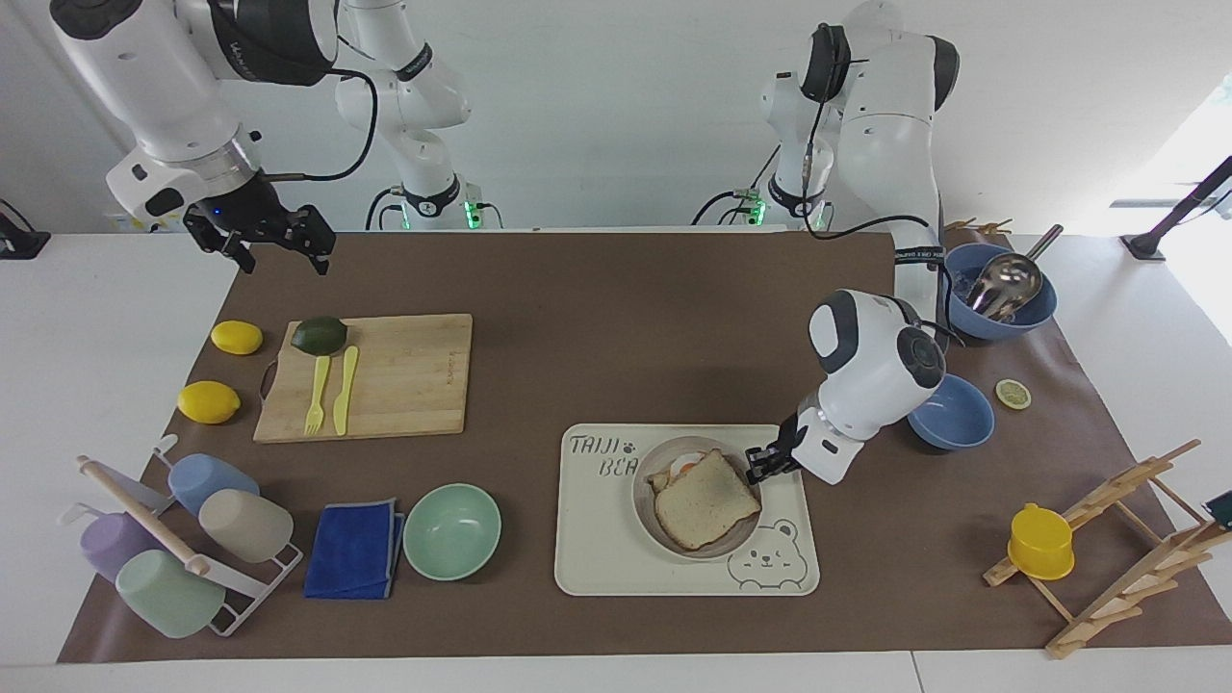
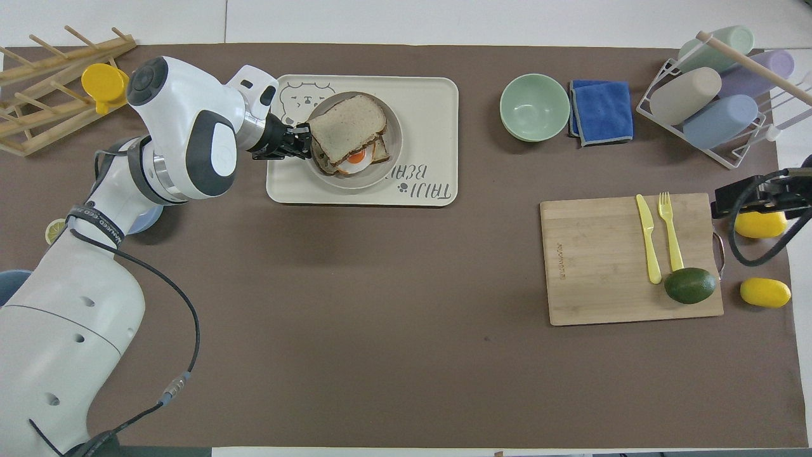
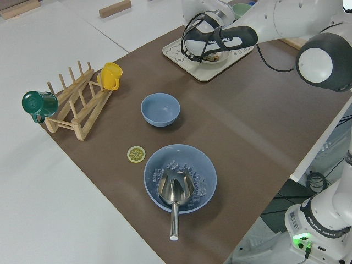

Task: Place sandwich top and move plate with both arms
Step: 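Open the left gripper and release the plate on the tray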

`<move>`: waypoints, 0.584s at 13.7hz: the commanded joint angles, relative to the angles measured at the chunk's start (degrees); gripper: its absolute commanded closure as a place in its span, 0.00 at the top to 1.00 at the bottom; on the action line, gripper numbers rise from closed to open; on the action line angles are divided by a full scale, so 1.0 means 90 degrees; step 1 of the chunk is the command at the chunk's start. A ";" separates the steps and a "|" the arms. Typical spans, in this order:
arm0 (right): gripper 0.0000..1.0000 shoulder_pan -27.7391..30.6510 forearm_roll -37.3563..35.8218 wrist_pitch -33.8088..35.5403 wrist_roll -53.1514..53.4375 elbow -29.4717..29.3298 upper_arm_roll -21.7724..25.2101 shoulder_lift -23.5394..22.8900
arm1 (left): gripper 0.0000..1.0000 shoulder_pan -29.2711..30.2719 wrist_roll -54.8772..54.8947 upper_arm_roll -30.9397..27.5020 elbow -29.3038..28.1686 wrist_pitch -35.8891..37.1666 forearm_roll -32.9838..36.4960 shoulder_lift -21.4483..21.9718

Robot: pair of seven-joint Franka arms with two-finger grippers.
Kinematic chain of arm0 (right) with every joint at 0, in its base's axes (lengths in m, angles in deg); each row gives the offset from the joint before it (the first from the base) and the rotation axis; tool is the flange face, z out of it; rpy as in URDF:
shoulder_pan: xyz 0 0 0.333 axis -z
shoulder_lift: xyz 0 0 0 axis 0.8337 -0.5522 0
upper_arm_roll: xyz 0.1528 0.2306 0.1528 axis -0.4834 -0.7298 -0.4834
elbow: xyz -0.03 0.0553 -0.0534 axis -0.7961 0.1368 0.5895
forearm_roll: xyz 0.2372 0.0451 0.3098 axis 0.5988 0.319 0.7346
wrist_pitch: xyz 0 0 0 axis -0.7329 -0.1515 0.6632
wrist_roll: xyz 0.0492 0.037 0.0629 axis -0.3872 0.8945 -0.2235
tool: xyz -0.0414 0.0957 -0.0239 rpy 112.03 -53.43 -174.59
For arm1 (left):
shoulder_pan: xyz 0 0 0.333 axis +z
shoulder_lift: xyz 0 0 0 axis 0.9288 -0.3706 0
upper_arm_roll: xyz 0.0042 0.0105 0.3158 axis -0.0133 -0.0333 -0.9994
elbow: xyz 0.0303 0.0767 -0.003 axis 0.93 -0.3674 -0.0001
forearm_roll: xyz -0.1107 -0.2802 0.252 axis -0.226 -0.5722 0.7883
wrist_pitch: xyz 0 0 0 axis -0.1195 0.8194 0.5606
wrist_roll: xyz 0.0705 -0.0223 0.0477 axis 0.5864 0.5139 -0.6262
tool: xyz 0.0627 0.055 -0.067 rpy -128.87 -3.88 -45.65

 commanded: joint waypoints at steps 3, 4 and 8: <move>1.00 0.0072 0.0169 0.0021 -0.0172 0.0017 -0.0013 0.0011 | 1.00 0.0049 0.0213 -0.0021 -0.0029 0.0088 0.0077 0.0139; 1.00 0.0072 0.0169 0.0021 -0.0172 0.0017 -0.0013 0.0011 | 1.00 0.0214 0.0204 -0.0021 -0.0029 0.0117 0.0077 0.0275; 1.00 0.0072 0.0169 0.0021 -0.0172 0.0017 -0.0013 0.0011 | 1.00 0.0713 0.0135 -0.0156 -0.0438 0.0750 0.0125 0.1600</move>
